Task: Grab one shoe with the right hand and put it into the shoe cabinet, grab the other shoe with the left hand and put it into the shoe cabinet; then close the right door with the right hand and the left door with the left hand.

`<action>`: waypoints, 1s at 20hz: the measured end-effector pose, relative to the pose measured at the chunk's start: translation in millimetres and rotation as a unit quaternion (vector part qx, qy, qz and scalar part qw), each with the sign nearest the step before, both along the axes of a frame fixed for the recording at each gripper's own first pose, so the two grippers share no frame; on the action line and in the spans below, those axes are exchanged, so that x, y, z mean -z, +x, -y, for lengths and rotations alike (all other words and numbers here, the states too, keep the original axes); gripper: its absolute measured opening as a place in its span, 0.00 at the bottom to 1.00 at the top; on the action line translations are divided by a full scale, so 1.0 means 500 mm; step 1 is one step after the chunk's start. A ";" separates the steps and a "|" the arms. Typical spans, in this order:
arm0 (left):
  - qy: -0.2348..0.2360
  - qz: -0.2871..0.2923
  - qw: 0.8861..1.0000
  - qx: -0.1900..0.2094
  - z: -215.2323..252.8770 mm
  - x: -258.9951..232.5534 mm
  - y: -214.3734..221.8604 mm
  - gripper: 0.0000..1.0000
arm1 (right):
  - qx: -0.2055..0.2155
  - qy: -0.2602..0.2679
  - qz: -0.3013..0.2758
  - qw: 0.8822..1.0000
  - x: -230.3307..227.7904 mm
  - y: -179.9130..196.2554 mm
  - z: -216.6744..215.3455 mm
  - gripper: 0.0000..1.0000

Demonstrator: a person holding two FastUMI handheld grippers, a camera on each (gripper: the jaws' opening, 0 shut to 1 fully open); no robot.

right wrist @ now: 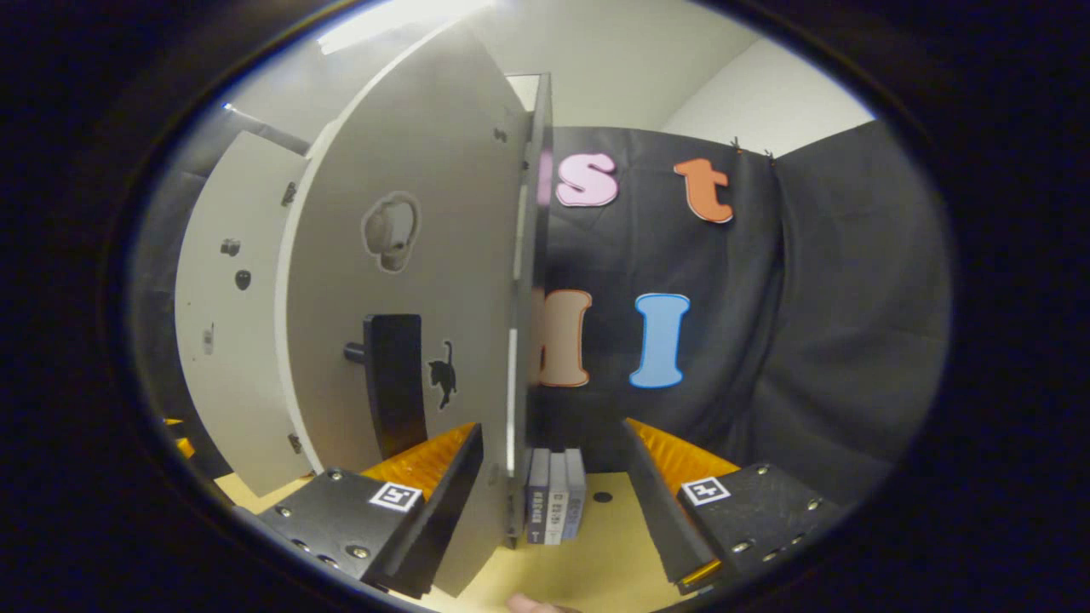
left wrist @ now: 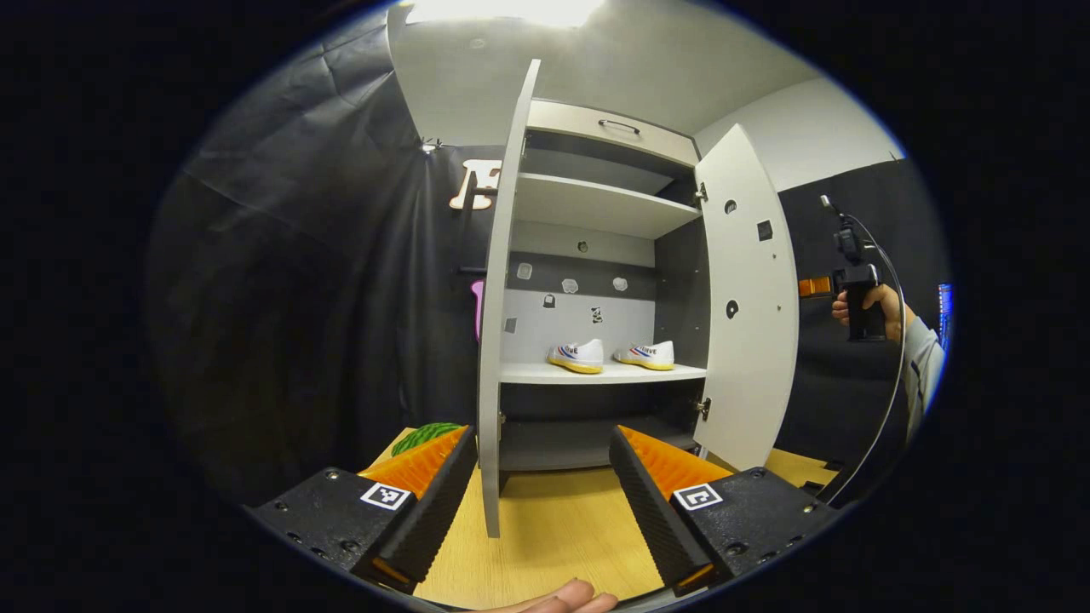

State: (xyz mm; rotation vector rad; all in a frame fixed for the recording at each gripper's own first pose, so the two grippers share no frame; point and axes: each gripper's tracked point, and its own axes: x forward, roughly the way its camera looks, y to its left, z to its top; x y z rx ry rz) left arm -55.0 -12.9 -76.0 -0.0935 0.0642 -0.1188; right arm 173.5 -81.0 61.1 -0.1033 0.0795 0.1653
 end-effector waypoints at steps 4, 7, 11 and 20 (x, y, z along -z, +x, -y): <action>0.002 0.003 1.000 0.001 0.002 -0.006 0.000 0.96 | 0.018 -0.012 0.014 1.000 0.003 0.010 -0.061 0.95; -0.003 0.001 1.000 -0.001 0.001 -0.009 -0.003 0.96 | 0.003 -0.007 -0.004 1.000 0.020 0.028 -0.122 0.91; -0.005 -0.003 1.000 -0.013 -0.029 -0.006 0.004 0.96 | -0.008 -0.024 -0.016 1.000 0.049 0.034 -0.207 0.91; -0.004 -0.004 0.999 -0.039 -0.104 -0.019 0.006 0.96 | -0.003 -0.010 -0.009 1.000 0.126 -0.081 -0.259 0.91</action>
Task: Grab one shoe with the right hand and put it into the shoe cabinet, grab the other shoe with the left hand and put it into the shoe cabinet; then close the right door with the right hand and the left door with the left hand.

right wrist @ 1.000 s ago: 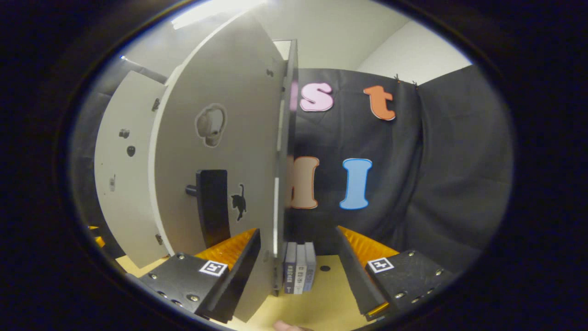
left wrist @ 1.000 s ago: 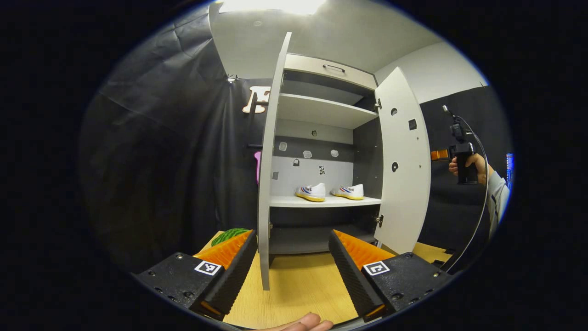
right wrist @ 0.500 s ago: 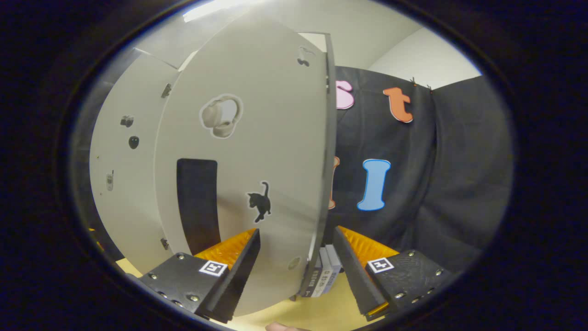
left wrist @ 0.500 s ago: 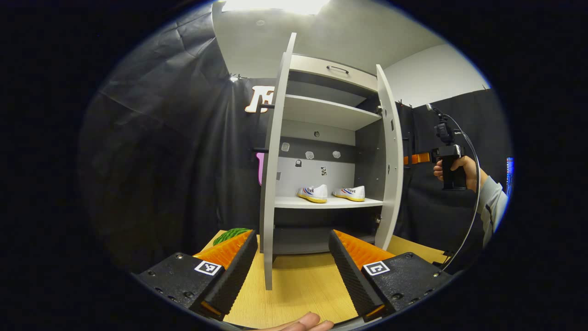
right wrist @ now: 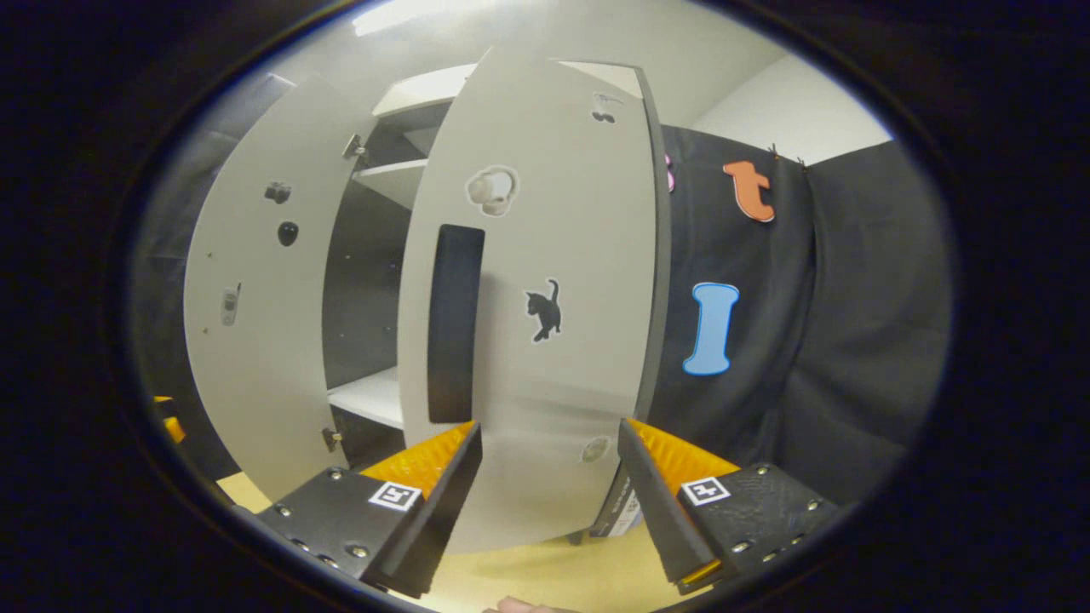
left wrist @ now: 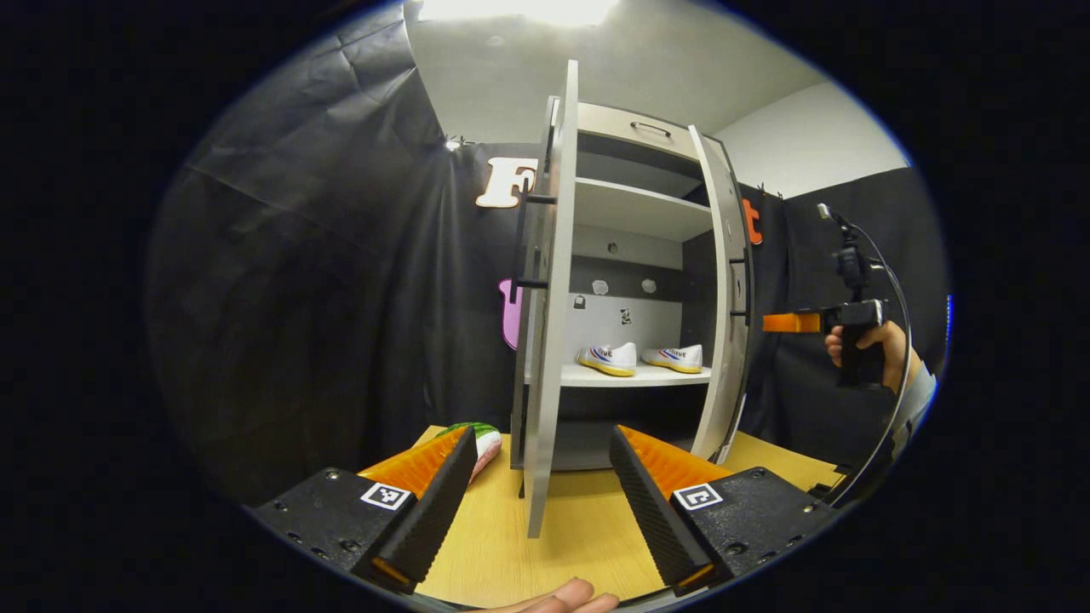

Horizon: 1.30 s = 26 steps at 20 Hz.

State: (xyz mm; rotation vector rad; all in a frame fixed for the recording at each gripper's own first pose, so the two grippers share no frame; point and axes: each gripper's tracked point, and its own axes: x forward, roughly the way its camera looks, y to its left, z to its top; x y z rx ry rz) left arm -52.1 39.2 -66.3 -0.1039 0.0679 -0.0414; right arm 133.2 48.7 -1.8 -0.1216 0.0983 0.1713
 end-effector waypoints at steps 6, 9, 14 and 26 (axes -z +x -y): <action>0.001 -0.007 0.999 -0.043 -0.098 -0.026 0.038 0.96 | 0.070 -0.036 0.034 0.996 0.044 -0.119 0.074 0.95; 0.014 -0.010 0.998 -0.057 -0.156 -0.050 0.071 0.96 | 0.063 -0.028 0.032 0.997 0.097 -0.201 0.070 0.96; 0.005 -0.033 0.996 -0.081 -0.247 -0.066 0.126 0.94 | 0.043 0.005 0.016 0.999 0.194 -0.294 0.053 0.91; 0.010 -0.022 0.993 -0.119 -0.355 -0.188 0.218 0.96 | 0.052 0.048 0.057 0.996 0.168 -0.390 0.073 0.95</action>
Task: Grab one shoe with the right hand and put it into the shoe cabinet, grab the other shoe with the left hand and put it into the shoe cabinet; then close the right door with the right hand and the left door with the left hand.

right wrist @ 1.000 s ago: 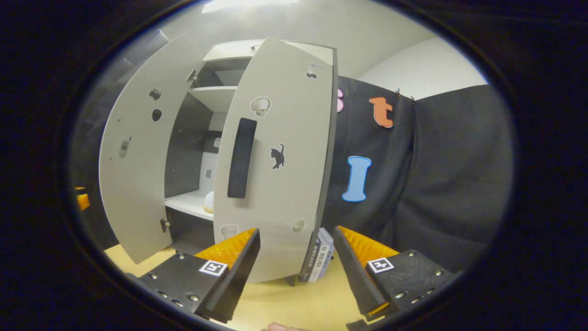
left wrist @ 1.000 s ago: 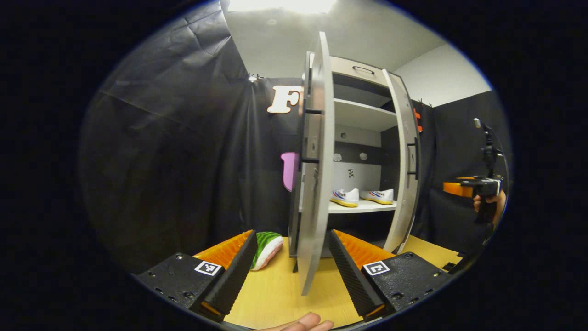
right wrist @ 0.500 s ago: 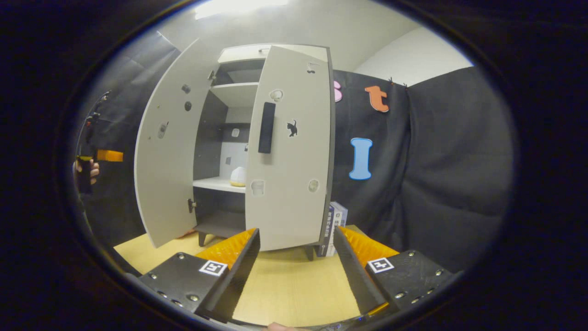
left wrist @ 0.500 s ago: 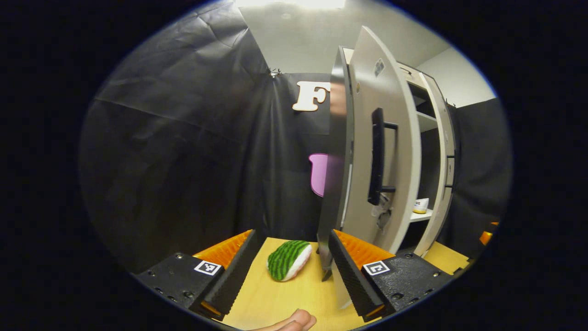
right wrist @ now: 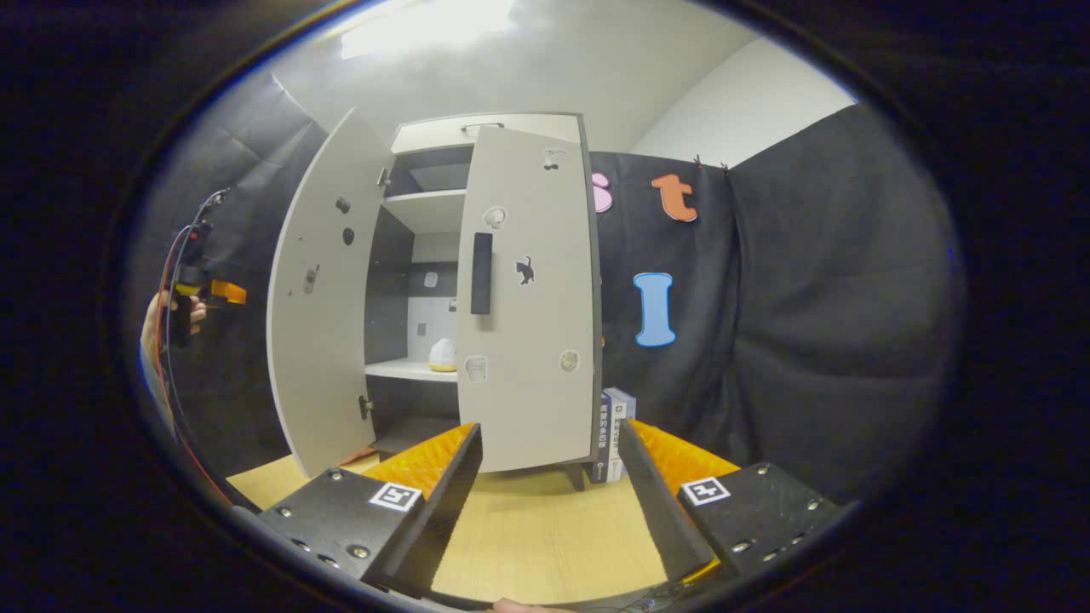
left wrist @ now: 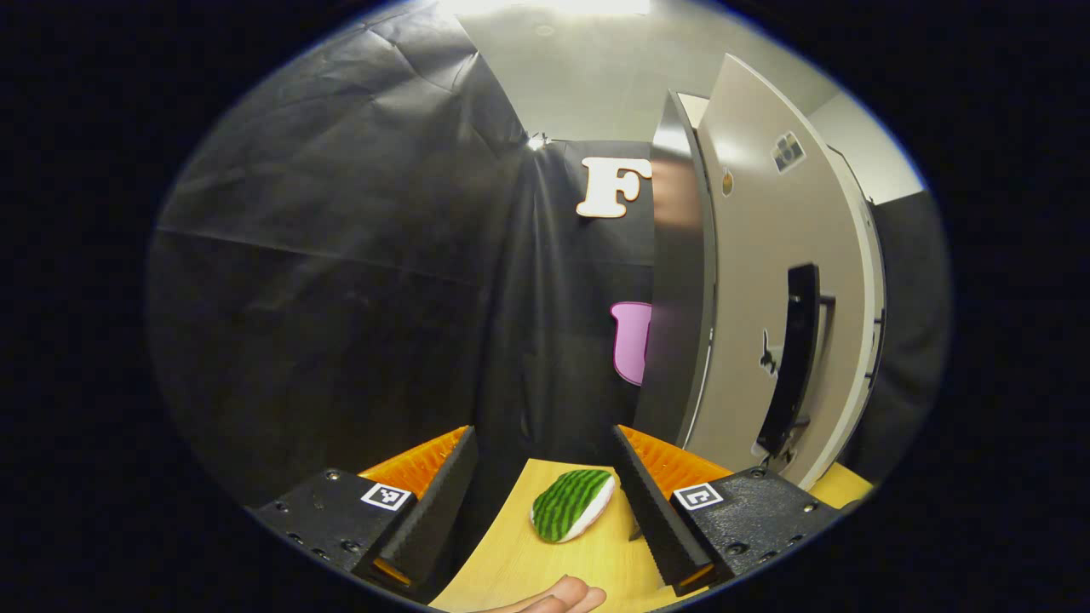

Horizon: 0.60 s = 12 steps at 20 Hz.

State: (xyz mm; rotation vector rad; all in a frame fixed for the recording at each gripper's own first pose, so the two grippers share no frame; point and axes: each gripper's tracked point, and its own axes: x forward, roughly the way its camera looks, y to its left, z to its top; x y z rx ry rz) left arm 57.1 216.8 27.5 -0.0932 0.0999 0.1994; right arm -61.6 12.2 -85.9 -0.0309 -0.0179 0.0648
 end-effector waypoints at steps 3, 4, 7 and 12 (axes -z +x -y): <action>-0.001 0.010 1.000 0.029 0.051 -0.041 0.013 0.94 | -0.009 -0.001 0.003 1.000 0.001 -0.009 -0.008 0.95; 0.001 0.011 0.999 0.035 0.067 -0.050 0.018 0.96 | -0.009 -0.002 0.003 1.000 0.003 -0.011 -0.007 0.95; 0.005 -0.005 0.998 0.062 0.124 -0.052 0.022 0.93 | -0.011 -0.004 0.008 1.000 0.008 -0.018 -0.009 0.95; -0.013 -0.066 0.995 0.072 0.193 -0.017 0.013 0.95 | -0.075 0.030 0.012 0.997 0.005 -0.055 -0.054 0.96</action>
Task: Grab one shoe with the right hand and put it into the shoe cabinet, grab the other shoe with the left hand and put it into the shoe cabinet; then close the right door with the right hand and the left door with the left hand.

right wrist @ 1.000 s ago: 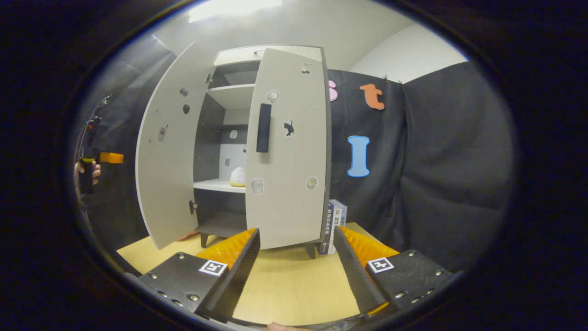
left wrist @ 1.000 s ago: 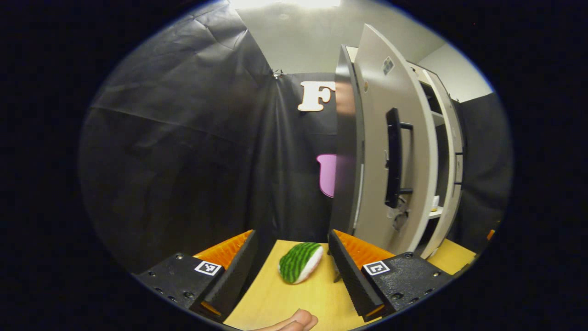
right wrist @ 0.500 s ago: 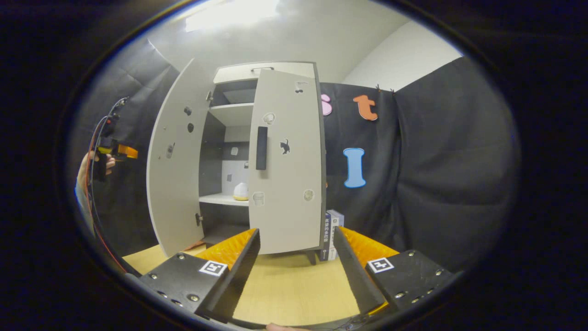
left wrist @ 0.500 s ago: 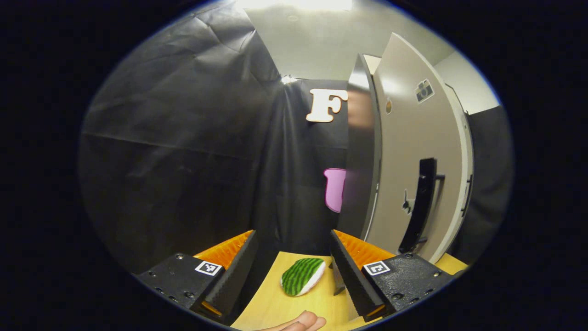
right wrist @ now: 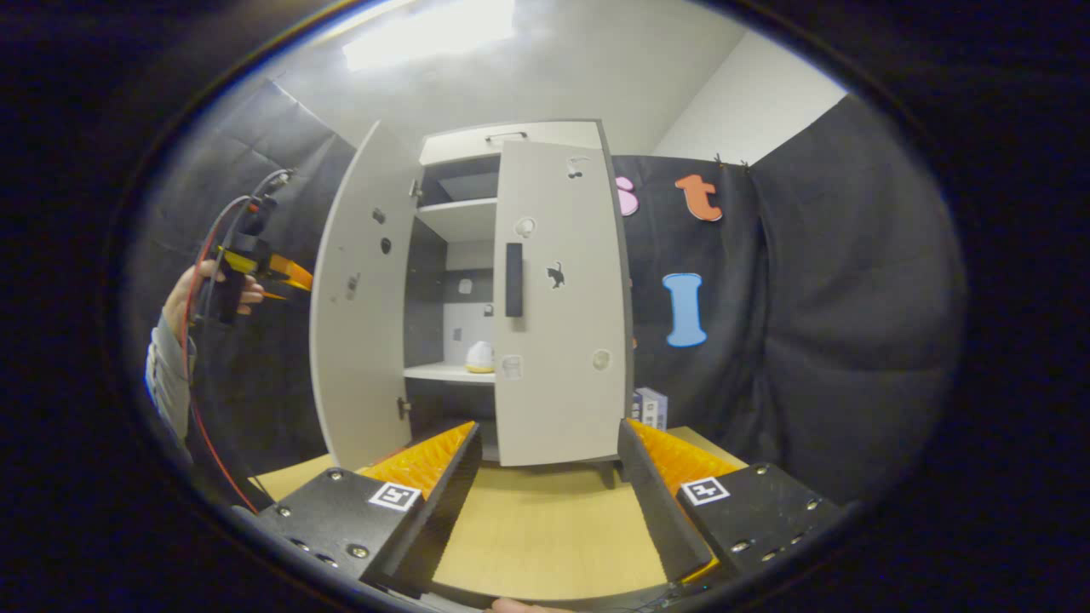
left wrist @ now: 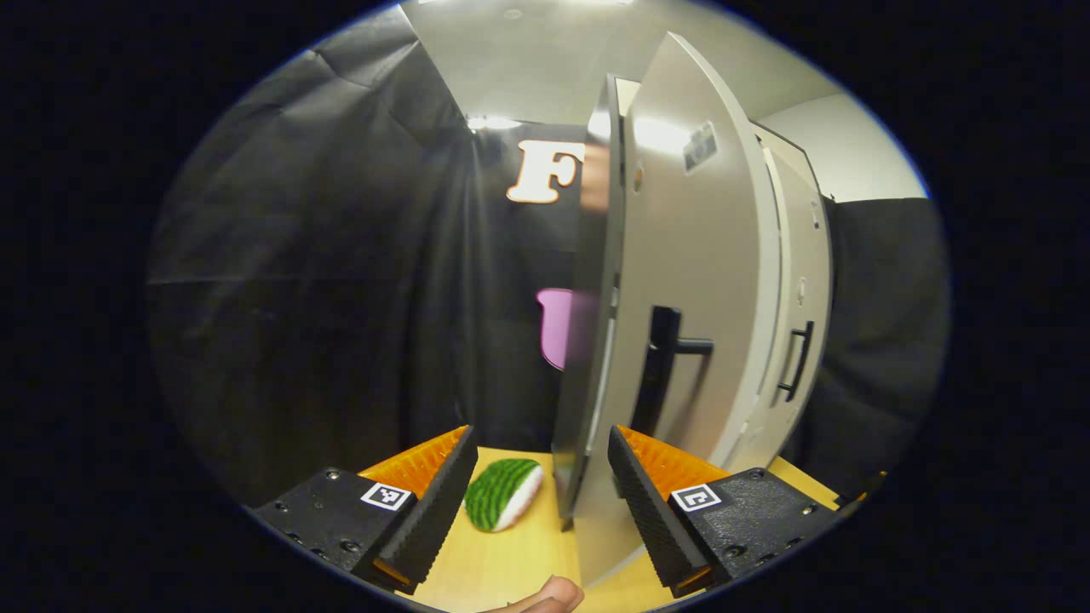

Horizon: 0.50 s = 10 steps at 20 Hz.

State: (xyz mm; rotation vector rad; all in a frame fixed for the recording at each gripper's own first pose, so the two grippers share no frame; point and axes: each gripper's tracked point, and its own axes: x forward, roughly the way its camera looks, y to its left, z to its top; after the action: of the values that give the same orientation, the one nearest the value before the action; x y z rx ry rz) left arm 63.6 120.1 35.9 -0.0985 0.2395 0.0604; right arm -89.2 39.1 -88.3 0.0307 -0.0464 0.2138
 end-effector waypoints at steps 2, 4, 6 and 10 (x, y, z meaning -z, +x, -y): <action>0.020 0.013 1.000 -0.016 -0.003 -0.016 0.001 0.89 | -0.006 0.006 -0.002 1.000 0.010 0.000 0.007 0.90; 0.021 0.026 0.999 -0.028 0.006 -0.040 0.000 0.90 | -0.001 -0.003 -0.004 1.000 0.021 0.001 0.019 0.95; 0.025 0.034 0.999 -0.034 0.012 -0.052 0.003 0.87 | -0.004 0.004 -0.013 1.000 0.031 0.001 0.020 0.95; 0.053 0.038 0.998 -0.024 0.052 -0.052 0.013 0.92 | -0.005 0.017 -0.013 1.000 0.033 -0.001 0.028 0.95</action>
State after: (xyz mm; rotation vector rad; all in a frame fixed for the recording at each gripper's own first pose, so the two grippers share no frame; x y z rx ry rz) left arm 70.2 94.3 62.1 -0.0006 0.1567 0.1173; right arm -89.5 25.2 -104.8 0.0686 -0.0234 0.2232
